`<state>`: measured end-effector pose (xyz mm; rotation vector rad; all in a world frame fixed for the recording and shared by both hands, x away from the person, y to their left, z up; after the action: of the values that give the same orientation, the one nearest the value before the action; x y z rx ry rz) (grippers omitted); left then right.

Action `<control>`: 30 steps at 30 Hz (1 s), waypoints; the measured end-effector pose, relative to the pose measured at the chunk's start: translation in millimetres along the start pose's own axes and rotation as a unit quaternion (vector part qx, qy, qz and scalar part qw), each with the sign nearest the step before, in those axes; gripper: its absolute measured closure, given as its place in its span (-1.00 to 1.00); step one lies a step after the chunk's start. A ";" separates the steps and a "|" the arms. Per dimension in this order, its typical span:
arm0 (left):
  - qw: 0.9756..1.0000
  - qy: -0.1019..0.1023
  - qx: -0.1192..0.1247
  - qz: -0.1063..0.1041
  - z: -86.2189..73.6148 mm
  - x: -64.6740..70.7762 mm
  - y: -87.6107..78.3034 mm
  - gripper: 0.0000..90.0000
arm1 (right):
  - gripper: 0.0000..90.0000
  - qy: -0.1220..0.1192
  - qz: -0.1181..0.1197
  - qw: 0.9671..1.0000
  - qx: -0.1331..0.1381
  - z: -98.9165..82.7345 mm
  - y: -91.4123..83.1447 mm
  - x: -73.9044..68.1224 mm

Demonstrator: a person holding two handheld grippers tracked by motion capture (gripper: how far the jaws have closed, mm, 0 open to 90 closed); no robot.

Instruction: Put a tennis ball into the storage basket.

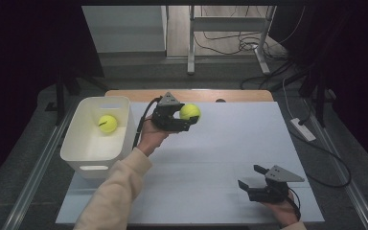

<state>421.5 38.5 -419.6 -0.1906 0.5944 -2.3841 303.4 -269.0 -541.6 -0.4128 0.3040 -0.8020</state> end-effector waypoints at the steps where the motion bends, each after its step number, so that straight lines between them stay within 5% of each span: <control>1: 1.000 -0.001 0.001 0.000 0.2 -0.1 -1.0 -0.39 | -0.70 0.000 0.000 1.000 0.000 0.0 0.1 0.1; 30: 0.999 -0.006 0.031 0.023 5.4 -9.0 -40.1 -0.39 | -0.70 0.000 0.000 1.000 0.002 1.5 0.5 -1.0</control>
<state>407.0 69.3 -396.0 -0.1616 0.5124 -2.3527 303.7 -267.6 -540.4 -0.4101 0.3019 -0.8019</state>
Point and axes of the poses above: each handheld gripper's, and its own axes: y roughly forward along the jaws, z roughly out of its top, x roughly to its right, the point moved 5 cm from there along y, roughly forward along the jaws, and after that the axes turned 6 degrees about y, right-handed, at the moved point
